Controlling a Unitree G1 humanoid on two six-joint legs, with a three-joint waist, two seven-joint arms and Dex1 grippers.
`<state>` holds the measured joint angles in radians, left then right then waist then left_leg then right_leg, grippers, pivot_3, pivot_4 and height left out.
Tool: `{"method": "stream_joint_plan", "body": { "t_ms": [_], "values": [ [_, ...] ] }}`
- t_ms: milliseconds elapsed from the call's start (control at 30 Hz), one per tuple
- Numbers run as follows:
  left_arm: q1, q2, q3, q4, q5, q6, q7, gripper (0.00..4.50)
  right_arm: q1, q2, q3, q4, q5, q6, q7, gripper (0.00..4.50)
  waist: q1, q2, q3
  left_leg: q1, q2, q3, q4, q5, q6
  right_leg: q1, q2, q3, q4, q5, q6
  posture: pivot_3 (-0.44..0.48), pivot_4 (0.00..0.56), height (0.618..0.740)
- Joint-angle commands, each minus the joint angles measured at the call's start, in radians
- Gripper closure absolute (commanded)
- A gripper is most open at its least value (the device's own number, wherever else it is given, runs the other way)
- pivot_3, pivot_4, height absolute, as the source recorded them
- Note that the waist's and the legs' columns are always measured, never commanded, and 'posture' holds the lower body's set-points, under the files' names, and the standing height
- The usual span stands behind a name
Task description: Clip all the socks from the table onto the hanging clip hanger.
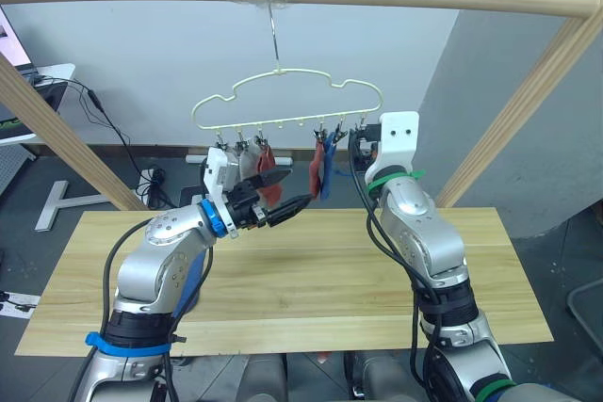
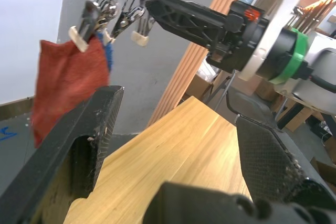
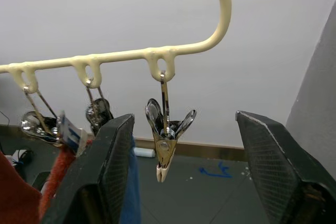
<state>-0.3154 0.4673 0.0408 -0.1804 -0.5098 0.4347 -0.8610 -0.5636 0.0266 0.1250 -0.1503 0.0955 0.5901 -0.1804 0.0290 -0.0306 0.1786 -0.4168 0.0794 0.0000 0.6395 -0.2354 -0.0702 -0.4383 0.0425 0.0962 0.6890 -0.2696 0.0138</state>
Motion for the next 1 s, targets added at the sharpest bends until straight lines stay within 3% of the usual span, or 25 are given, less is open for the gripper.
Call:
{"method": "stream_joint_plan", "body": {
  "t_ms": [33, 667, 767, 1000],
  "values": [
    [-0.008, 0.000, 0.000, -0.034, -0.014, -0.006, -0.001, 0.56, -0.045, 0.022, -0.016, 0.007, -0.022, -0.033, 0.002, 1.30, 0.000, 0.000, 0.000, 0.000, 0.000, 0.000, 0.001, 0.000, 0.000, 0.000, 0.000, 0.000, 0.001, 0.000, 0.000, 0.214, 0.160, 0.740],
    [-0.019, -0.011, -0.003, -0.113, -0.029, 0.059, 0.063, 0.56, -0.108, 0.129, -0.060, 0.125, 0.005, -0.078, 0.015, 1.30, 0.000, 0.000, 0.000, 0.001, 0.000, -0.001, 0.005, 0.000, 0.000, 0.000, 0.000, 0.000, 0.007, 0.000, 0.000, 0.225, 0.163, 0.740],
    [-0.016, -0.014, -0.004, -0.132, -0.031, 0.075, 0.074, 0.56, -0.111, 0.139, -0.085, 0.131, 0.016, -0.084, 0.004, 2.20, 0.000, 0.000, 0.000, 0.001, 0.000, -0.001, 0.005, 0.000, 0.000, 0.000, 0.000, 0.000, 0.008, 0.000, 0.000, 0.240, 0.166, 0.740],
    [-0.014, -0.013, -0.002, -0.149, -0.038, 0.092, 0.084, 0.56, -0.102, 0.145, -0.101, 0.109, 0.021, -0.126, 0.007, 2.20, 0.000, 0.000, 0.000, 0.001, 0.000, -0.001, 0.005, 0.000, 0.000, 0.000, 0.000, 0.000, 0.007, 0.000, 0.000, 0.240, 0.166, 0.740]
  ]
}}
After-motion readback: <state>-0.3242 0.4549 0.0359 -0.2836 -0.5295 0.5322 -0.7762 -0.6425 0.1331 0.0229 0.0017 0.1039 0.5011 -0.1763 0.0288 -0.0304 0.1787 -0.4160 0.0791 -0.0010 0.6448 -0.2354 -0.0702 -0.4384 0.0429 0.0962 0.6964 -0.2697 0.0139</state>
